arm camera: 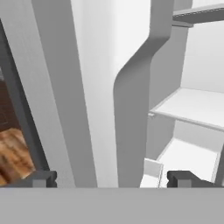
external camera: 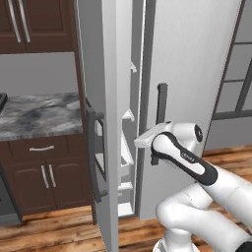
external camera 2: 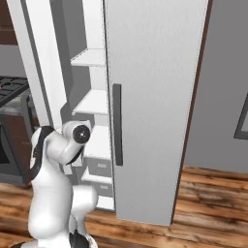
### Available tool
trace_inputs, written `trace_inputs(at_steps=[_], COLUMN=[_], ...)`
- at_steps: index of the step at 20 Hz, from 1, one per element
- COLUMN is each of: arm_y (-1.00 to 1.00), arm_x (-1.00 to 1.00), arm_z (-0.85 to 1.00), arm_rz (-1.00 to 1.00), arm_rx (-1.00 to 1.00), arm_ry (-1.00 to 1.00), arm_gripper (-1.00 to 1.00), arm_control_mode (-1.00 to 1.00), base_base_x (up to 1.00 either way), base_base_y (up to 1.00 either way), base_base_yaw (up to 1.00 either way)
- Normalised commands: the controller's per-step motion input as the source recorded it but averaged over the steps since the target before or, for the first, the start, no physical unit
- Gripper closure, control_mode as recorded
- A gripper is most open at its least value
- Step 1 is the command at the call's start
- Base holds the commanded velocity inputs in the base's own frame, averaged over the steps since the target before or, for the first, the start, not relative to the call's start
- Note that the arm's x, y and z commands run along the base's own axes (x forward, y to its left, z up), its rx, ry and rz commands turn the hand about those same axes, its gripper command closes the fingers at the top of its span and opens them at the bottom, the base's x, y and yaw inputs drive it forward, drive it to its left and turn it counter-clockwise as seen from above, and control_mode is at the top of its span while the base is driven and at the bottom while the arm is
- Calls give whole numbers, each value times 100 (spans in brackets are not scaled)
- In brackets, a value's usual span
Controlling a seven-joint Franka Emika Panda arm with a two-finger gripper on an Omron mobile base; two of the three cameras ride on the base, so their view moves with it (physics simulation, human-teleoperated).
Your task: Retrieve the steak from the fridge and place it on the saucepan with marinade on the stove.
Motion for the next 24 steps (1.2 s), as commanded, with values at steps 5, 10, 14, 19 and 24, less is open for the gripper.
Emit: trace_inputs(at_steps=[5, 10, 14, 19, 24], arm_y=[27, 37, 76, 92, 98], arm_x=[52, 38, 1, -43, -34], arm_z=[-28, -40, -51, -63, -52], arm_rz=[5, 10, 15, 17, 17], arm_rx=[12, 12, 9, 2, 0], arm_ry=[-11, -7, -12, -16, -15], arm_gripper=[-100, -100, -100, -100, -100], arm_control_mode=[-100, -100, -100, -100, -100], base_base_x=[0, 0, 0, 0, 0], base_base_y=[0, 0, 0, 0, 0], base_base_yaw=[0, 0, 0, 0, 0])
